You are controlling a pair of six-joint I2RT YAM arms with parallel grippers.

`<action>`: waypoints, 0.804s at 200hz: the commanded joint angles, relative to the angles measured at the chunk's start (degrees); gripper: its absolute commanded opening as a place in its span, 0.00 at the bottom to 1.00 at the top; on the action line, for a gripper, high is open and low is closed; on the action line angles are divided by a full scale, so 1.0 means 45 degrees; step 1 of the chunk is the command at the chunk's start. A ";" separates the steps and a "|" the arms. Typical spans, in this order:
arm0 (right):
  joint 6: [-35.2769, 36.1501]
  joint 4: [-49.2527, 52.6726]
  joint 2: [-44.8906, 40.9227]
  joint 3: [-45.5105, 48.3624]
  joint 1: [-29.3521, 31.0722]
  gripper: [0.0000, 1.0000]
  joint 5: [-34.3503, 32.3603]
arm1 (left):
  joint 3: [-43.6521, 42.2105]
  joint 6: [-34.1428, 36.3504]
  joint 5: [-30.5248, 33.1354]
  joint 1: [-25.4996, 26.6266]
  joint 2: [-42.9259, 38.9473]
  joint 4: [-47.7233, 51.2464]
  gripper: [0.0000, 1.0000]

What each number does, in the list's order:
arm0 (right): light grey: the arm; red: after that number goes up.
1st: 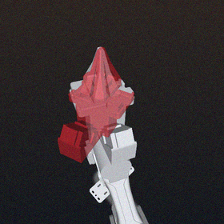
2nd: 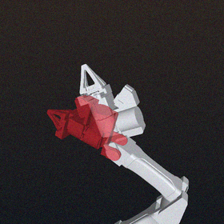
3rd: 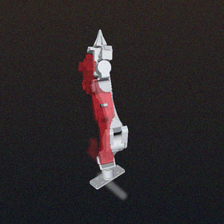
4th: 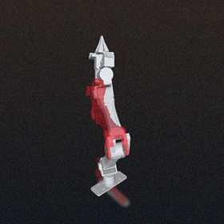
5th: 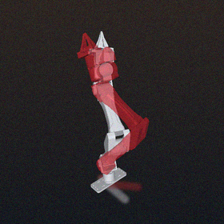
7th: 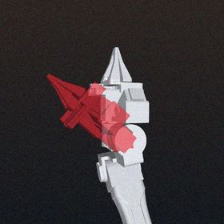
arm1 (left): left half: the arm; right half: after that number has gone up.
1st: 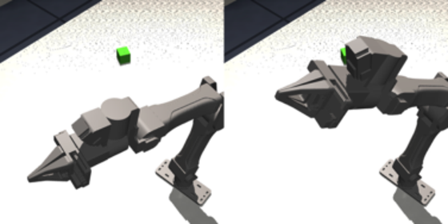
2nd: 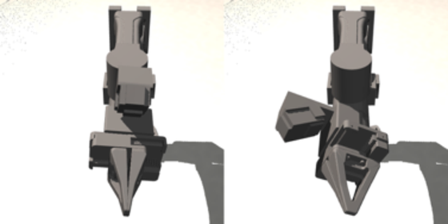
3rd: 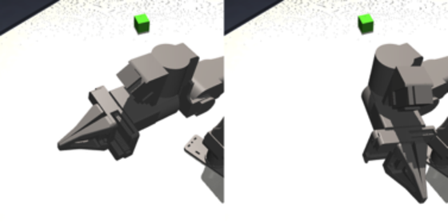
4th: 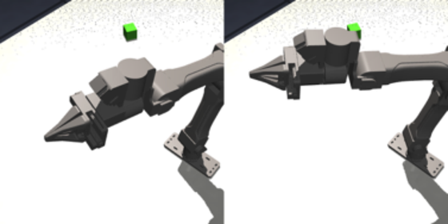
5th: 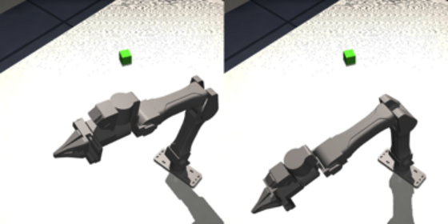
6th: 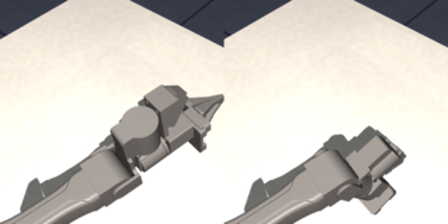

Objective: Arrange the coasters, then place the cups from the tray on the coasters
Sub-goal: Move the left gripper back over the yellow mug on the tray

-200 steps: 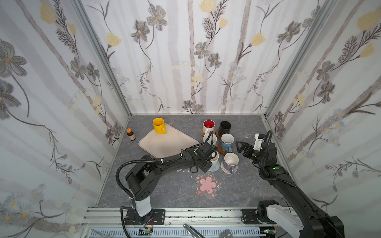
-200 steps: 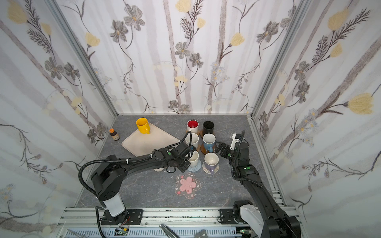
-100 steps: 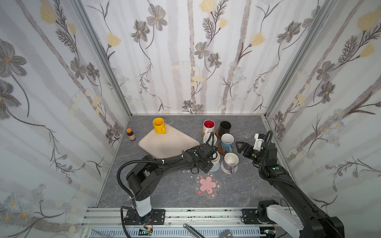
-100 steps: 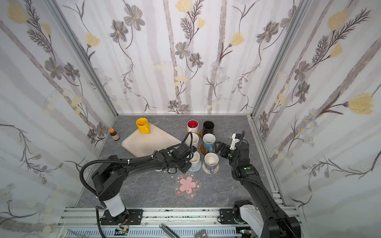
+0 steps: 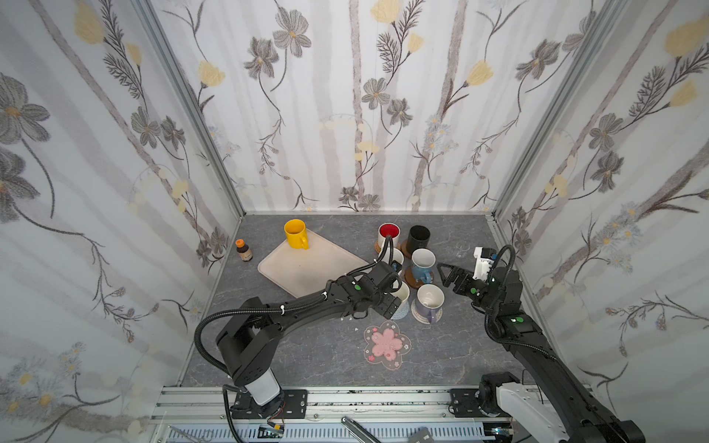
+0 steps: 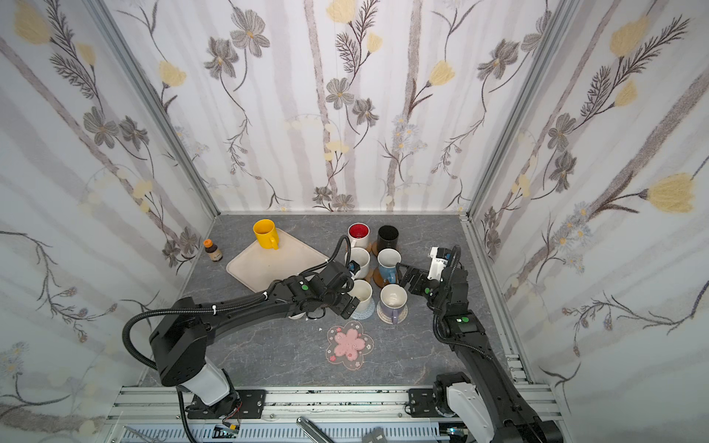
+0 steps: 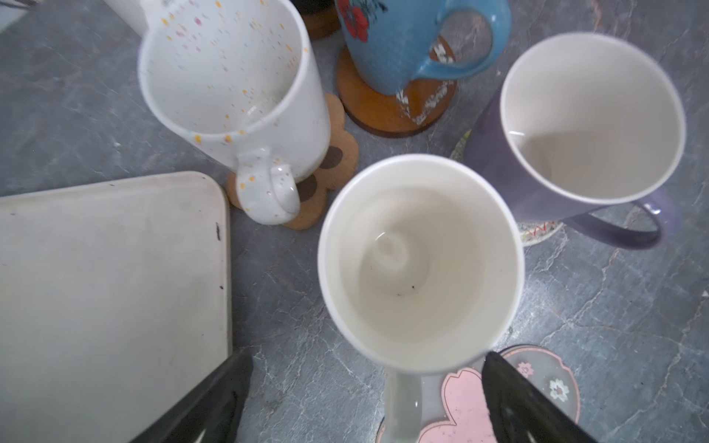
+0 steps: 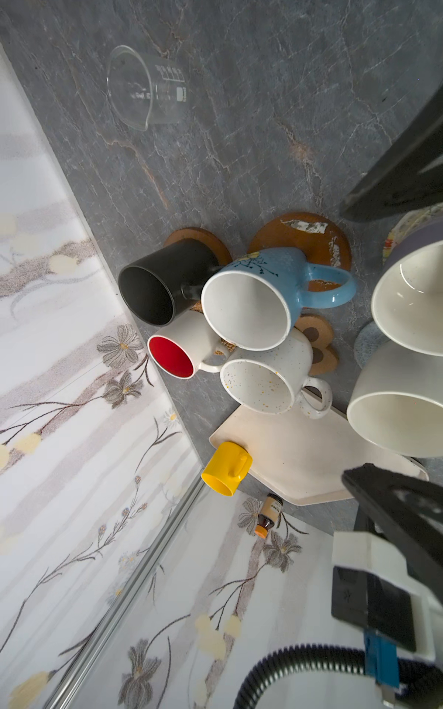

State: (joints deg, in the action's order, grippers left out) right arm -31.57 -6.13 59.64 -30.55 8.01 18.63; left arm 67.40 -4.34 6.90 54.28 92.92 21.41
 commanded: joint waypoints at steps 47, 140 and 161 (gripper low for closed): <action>0.0785 0.1436 0.0003 -0.1758 0.1155 1.00 -0.1398 | -0.0085 -0.3014 0.2899 -0.1196 -0.2707 0.0507 1.00; 0.1190 0.2144 0.1896 -0.4901 0.2569 1.00 -0.2039 | 0.1001 -0.5642 0.2777 -0.5924 -0.1731 0.1838 0.92; 0.1312 0.2054 0.2681 -0.5534 0.2873 1.00 -0.2270 | 0.1405 -0.5958 0.2741 -0.6713 -0.0855 0.1841 0.89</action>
State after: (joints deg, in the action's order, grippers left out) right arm -26.85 3.38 68.77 -52.75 19.79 10.09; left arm 72.14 -27.88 18.33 27.00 86.00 28.88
